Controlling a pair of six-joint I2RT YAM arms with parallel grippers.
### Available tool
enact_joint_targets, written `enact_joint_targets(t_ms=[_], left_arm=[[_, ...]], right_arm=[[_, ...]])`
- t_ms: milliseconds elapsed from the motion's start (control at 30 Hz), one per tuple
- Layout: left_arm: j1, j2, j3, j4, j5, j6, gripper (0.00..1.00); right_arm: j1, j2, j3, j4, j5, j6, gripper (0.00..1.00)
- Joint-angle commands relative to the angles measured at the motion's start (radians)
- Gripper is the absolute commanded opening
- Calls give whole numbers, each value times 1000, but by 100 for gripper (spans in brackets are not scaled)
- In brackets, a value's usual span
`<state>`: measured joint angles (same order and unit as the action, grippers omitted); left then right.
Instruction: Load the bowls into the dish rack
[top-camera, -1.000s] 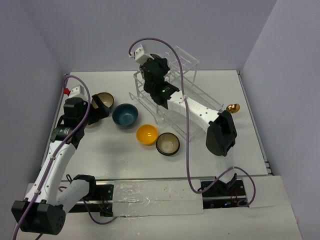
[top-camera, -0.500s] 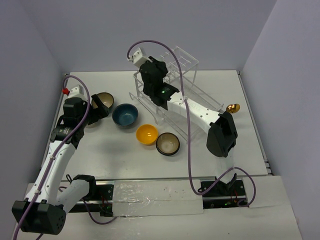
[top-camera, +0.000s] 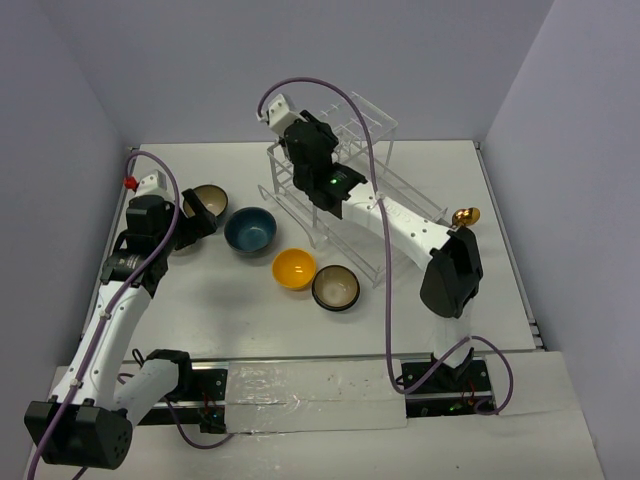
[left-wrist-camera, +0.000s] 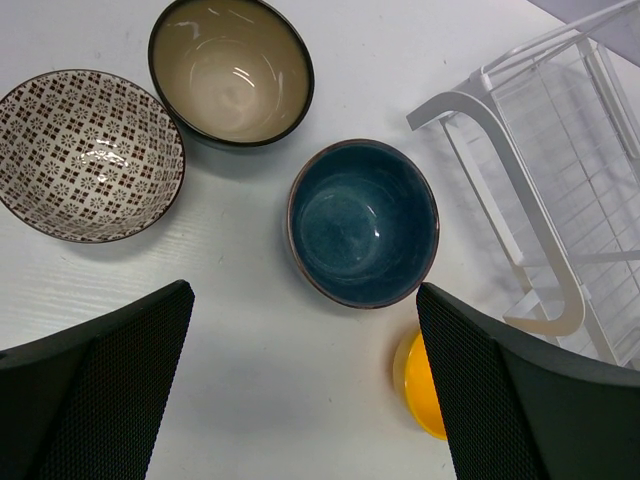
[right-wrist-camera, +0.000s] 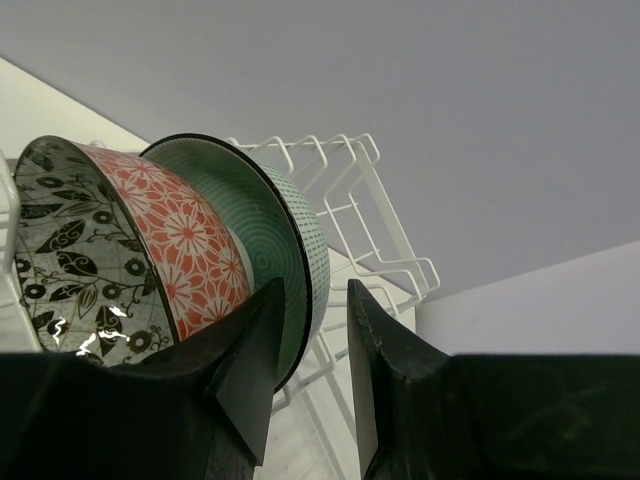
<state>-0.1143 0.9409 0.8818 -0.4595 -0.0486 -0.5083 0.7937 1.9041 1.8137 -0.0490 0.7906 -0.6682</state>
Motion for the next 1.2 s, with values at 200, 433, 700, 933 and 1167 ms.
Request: enact_joint_targets(t_ms=[200, 433, 700, 933, 1167], left_arm=[[10, -4, -6, 38, 18, 17, 99], [13, -4, -9, 41, 23, 14, 99], [13, 9, -9, 38, 29, 11, 99], [15, 13, -10, 36, 21, 11, 99], [13, 21, -14, 38, 21, 11, 99]], right_arm=[[9, -137, 1, -78, -74, 81, 46], [9, -256, -30, -182, -208, 208, 51], [-99, -309, -16, -183, -324, 372, 50], [-192, -205, 94, -229, -468, 429, 50], [-205, -117, 99, -201, -539, 446, 50]])
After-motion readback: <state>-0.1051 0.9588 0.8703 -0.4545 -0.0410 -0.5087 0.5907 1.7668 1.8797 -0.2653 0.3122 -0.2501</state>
